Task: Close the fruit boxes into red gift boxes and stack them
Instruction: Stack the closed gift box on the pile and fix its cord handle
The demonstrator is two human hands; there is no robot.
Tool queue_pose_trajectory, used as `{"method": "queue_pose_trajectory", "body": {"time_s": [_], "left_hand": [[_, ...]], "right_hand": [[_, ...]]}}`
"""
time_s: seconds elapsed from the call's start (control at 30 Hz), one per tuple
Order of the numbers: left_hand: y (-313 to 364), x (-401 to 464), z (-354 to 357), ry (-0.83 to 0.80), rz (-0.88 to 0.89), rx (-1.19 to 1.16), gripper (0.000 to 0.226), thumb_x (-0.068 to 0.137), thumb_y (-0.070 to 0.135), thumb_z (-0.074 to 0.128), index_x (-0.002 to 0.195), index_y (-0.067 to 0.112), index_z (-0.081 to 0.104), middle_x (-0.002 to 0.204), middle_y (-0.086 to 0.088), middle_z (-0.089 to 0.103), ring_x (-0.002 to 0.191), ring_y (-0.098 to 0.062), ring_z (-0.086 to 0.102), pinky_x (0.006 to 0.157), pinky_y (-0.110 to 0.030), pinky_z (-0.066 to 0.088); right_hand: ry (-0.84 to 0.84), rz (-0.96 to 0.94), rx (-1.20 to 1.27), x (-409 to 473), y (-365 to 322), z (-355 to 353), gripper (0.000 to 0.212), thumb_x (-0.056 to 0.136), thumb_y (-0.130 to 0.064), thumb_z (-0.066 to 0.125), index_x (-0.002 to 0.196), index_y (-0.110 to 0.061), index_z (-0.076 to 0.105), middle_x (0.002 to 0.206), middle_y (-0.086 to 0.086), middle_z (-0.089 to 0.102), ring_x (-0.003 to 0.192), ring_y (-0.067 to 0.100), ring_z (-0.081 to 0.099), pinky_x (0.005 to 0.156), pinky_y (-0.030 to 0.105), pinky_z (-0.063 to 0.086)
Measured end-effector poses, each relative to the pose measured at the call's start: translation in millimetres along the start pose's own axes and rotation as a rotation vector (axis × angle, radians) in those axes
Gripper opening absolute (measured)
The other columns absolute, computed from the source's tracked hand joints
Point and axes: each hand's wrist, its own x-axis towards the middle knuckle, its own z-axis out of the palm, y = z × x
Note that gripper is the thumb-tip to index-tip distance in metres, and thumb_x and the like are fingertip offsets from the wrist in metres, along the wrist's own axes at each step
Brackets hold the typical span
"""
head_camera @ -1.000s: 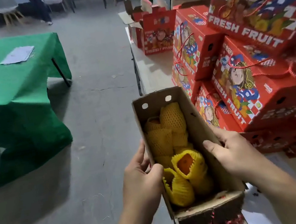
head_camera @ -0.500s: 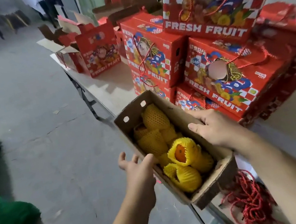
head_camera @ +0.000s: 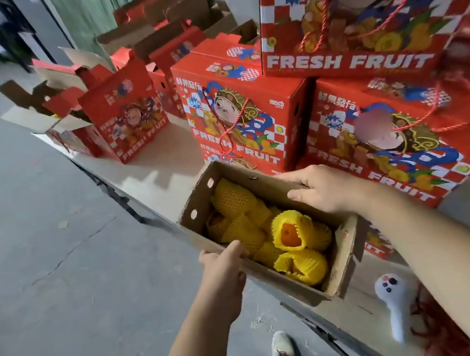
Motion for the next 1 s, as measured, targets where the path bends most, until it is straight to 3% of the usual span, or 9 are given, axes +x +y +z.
{"method": "queue_pose_trajectory", "body": {"time_s": [0.07,0.17,0.27,0.37,0.5,0.57,0.67,0.87,1.0], "left_hand": [[14.6,20.4,-10.9,-0.067,-0.035,0.106,0.075,0.059,0.033,0.074,0.124,0.011,0.044,0.108,-0.012,0.046,0.084,-0.022,0.052,0.069,-0.031,0.044],[27.9,58.0,-37.1,-0.069,-0.063,0.133,0.081,0.080,0.054,0.078,0.147,0.020,0.045,0.155,-0.008,0.044,0.146,-0.024,0.038,0.121,-0.043,0.031],[44.2,91.9,-59.1,-0.092,0.002,0.165,0.047,0.106,0.057,0.043,0.143,0.031,0.055,0.161,0.004,0.041,0.154,-0.023,0.029,0.124,-0.040,0.015],[62.9,127.5,-67.3,-0.227,0.009,0.196,0.067,0.103,0.070,0.027,0.125,0.023,0.070,0.150,0.001,0.056,0.146,-0.023,0.041,0.127,-0.043,0.014],[83.8,165.9,-67.1,-0.330,-0.056,0.266,0.095,0.094,0.083,0.021,0.126,0.010,0.072,0.125,-0.013,0.074,0.121,-0.031,0.067,0.115,-0.052,0.043],[93.5,175.3,-63.6,-0.417,-0.133,0.304,0.096,0.089,0.089,0.022,0.130,0.016,0.070,0.124,-0.012,0.074,0.116,-0.033,0.071,0.106,-0.054,0.051],[113.1,181.4,-50.1,-0.550,-0.045,0.377,0.073,0.095,0.080,0.035,0.138,0.029,0.064,0.132,-0.005,0.072,0.122,-0.029,0.068,0.106,-0.057,0.051],[124.5,182.7,-42.9,-0.455,0.460,0.484,0.019,0.105,0.035,0.060,0.120,0.029,0.071,0.106,0.016,0.077,0.105,-0.005,0.070,0.079,-0.017,0.053],[120.9,170.6,-55.1,-0.487,0.652,0.560,0.046,0.109,0.013,0.052,0.101,0.053,0.072,0.088,0.030,0.072,0.085,0.010,0.065,0.067,-0.007,0.048]], "right_hand": [[-0.023,0.048,-0.084,22.8,3.5,12.9,0.054,0.105,-0.035,0.056,0.154,-0.048,0.038,0.158,-0.007,0.048,0.144,0.026,0.047,0.118,0.044,0.041],[0.131,0.198,-0.140,38.9,12.7,37.4,0.043,0.109,-0.036,0.044,0.150,-0.049,0.046,0.148,0.002,0.051,0.130,0.033,0.054,0.110,0.045,0.048],[0.419,0.329,0.007,24.4,35.5,44.0,0.036,0.107,-0.027,0.050,0.139,-0.036,0.062,0.136,0.003,0.062,0.121,0.027,0.061,0.107,0.043,0.051],[0.649,0.414,0.082,-12.9,43.2,65.2,0.040,0.100,-0.019,0.064,0.139,-0.023,0.062,0.137,0.004,0.064,0.125,0.028,0.059,0.106,0.044,0.050],[0.924,0.769,0.255,-43.9,23.9,135.3,0.064,0.089,-0.043,0.077,0.143,-0.014,0.055,0.144,0.017,0.050,0.133,0.035,0.046,0.107,0.047,0.039],[0.903,1.047,0.787,-44.0,10.6,148.0,0.079,0.082,-0.072,0.071,0.143,-0.025,0.052,0.141,0.004,0.056,0.132,0.029,0.052,0.099,0.041,0.043],[0.747,1.142,1.494,-33.0,-0.6,149.0,0.063,0.075,-0.072,0.076,0.122,-0.033,0.066,0.112,-0.002,0.078,0.101,0.023,0.076,0.070,0.033,0.058],[0.936,1.115,1.083,-16.3,-16.8,159.5,0.047,0.091,-0.012,0.062,0.127,-0.041,0.056,0.106,-0.001,0.070,0.093,0.022,0.066,0.063,0.033,0.055],[0.841,1.069,0.877,-32.2,-34.7,179.3,0.063,0.089,-0.005,0.054,0.143,-0.035,0.043,0.132,-0.003,0.055,0.113,0.024,0.055,0.084,0.040,0.048]]}}
